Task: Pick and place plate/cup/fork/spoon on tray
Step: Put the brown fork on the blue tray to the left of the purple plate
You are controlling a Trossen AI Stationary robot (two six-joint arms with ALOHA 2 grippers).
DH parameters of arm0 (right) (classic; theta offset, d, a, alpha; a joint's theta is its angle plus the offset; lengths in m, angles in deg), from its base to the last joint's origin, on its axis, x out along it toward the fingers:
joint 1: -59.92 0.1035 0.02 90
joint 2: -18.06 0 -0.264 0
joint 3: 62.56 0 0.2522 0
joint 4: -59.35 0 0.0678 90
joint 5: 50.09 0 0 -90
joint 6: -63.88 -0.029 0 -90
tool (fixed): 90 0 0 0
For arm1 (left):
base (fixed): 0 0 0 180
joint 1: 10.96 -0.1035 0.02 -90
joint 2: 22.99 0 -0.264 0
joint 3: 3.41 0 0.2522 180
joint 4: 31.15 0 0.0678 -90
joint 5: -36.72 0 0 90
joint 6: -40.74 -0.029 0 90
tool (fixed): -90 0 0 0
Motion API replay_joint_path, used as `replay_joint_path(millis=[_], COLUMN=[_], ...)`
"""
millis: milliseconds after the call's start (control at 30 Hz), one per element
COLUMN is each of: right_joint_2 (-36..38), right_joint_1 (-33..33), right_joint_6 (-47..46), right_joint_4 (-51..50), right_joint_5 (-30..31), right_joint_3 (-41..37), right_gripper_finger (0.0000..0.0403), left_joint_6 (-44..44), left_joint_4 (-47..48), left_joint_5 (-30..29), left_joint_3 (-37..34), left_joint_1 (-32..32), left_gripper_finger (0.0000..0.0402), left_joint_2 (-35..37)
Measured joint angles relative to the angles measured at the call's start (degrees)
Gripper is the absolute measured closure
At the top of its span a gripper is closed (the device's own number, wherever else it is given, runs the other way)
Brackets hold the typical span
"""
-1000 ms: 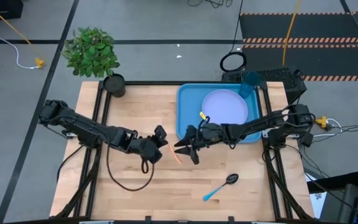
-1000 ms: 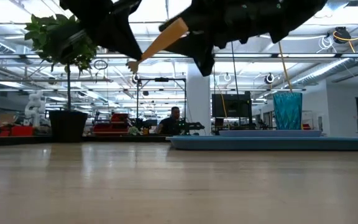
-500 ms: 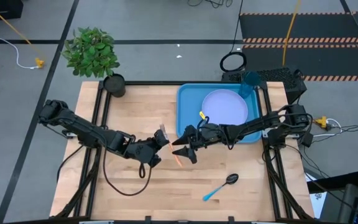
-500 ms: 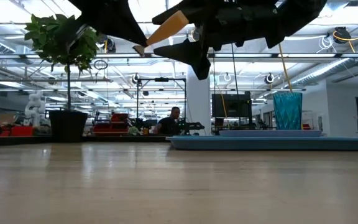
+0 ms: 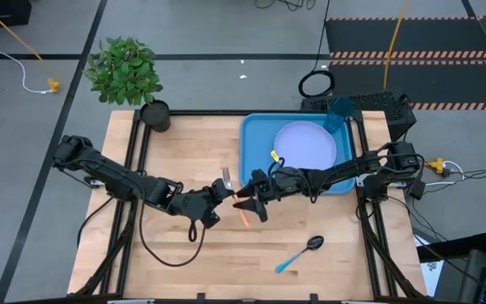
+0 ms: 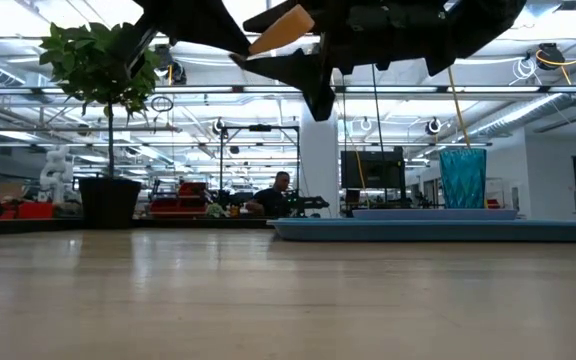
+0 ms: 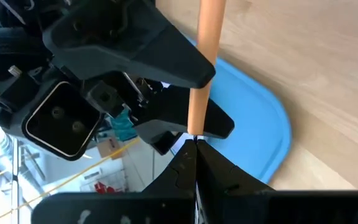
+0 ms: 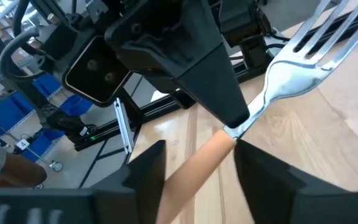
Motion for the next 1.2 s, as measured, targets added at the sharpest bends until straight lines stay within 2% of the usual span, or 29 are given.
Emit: replay_joint_path(millis=[300, 433, 600, 667, 800, 933, 1067, 1200], right_joint_2=[0.0, 0.0, 2.6, 4.5, 8.2, 10.0, 10.1, 10.1], right_joint_1=[-0.9, -1.8, -3.4, -3.7, -3.6, -3.3, -3.3, -3.3], right_joint_6=[2.8, 3.5, 3.9, 4.7, 7.7, 9.3, 9.0, 9.0], right_joint_4=[-0.7, -1.2, -6.6, -10.5, -17.6, -21.7, -21.8, -21.4], right_joint_5=[0.5, 0.3, 1.0, 4.9, 16.8, 26.6, 32.1, 35.3], right_joint_3=[-0.1, -0.1, -0.1, -0.1, -0.9, -2.5, -4.3, -6.0], right_gripper_finger=[0.037, 0.0375, 0.0366, 0.0358, 0.0362, 0.0371, 0.0364, 0.0361], left_joint_6=[3.8, 10.4, 19.0, 22.6, 29.7, 41.1, 52.5, 60.9], left_joint_4=[-0.4, -0.3, -0.1, -0.1, -0.4, -0.6, -0.9, -0.9], left_joint_5=[-1.0, -1.2, -1.2, -1.2, -1.1, -1.1, -0.1, 6.1], left_joint_3=[0.0, 0.0, 0.0, 0.0, 0.0, 0.0, -1.0, -2.4], left_joint_1=[0.1, -0.1, -0.2, -0.2, -1.8, -5.9, -11.2, -15.7], left_gripper_finger=[0.0387, 0.0373, 0.0347, 0.0336, 0.0326, 0.0326, 0.0325, 0.0325], left_joint_2=[0.0, 0.0, 0.0, 0.0, 0.0, 0.0, 0.0, 0.0])
